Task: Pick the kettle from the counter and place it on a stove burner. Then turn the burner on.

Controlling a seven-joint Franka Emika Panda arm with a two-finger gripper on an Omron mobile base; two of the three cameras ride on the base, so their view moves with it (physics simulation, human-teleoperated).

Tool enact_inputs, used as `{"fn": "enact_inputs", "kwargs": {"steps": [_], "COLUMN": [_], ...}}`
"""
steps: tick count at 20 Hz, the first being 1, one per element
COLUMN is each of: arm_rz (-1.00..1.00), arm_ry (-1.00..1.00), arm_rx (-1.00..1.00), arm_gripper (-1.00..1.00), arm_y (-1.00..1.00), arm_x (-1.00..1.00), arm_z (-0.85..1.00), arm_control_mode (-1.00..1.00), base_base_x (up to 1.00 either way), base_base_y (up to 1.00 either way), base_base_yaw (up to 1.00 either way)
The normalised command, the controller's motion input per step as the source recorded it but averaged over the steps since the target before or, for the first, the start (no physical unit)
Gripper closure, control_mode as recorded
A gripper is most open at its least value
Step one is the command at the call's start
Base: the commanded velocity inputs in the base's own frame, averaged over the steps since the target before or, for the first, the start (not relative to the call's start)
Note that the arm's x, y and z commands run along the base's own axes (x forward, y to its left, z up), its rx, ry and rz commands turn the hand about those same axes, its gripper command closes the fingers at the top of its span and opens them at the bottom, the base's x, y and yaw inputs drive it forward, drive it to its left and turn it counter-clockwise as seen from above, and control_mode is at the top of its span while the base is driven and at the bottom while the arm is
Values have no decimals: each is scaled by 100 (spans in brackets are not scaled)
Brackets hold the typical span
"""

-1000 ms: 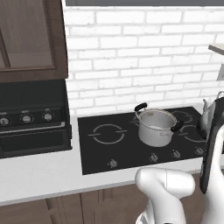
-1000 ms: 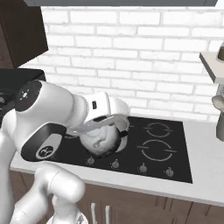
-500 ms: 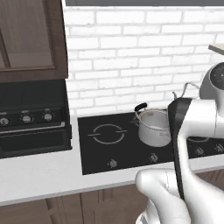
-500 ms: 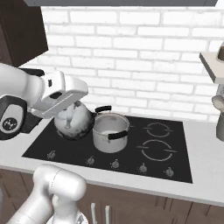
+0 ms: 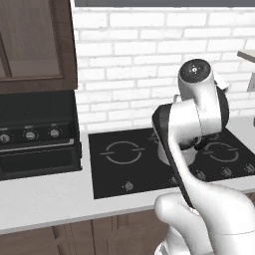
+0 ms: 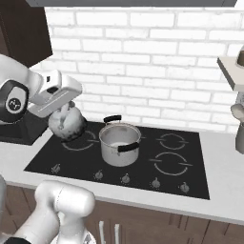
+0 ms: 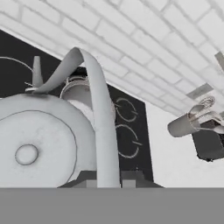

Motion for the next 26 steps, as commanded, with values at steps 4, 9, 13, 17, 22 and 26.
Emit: {"fn": "enact_inputs", "kwargs": {"steps": [4,9,13,17,22,26], "arm_rz": [0,0,-1,-10,-18,-20], "arm_ry": [33,13,10,5,8,9], "arm_rx": [-1,0,1,0,0,0], "arm_gripper": [100,100,100,100,100,100], "arm_y": [91,50,20,13,29,44], "arm_x": [78,59,57,80,94,86], "arm_z": [-51,-84,-59,-36,-33,-38], "arm_control_mode": [-100,-100,-100,-100,-100,-100], "base_base_x": [0,0,0,0,0,0], "base_base_y": [0,0,0,0,0,0], "base_base_yaw": [0,0,0,0,0,0]}}
